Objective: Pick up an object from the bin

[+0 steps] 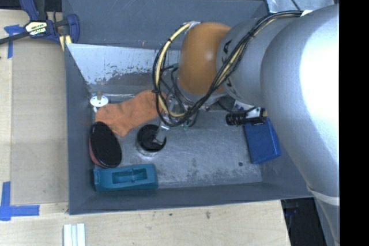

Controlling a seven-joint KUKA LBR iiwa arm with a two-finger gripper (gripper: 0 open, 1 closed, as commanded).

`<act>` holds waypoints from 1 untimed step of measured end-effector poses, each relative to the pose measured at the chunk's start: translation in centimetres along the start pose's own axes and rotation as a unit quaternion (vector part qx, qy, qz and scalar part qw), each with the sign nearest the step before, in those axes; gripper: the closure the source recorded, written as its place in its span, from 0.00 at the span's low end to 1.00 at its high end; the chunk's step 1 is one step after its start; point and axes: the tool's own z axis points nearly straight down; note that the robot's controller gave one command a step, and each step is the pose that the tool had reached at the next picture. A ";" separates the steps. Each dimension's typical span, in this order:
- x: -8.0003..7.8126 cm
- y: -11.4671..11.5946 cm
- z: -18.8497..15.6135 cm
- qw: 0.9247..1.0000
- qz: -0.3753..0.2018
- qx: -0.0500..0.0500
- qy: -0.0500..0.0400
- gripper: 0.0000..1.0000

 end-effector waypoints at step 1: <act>1.3 5.2 2.2 0.971 -0.239 -0.001 -0.005 1.00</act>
Offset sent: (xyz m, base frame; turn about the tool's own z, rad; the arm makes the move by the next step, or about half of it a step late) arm 0.0000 0.0000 0.0000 0.0000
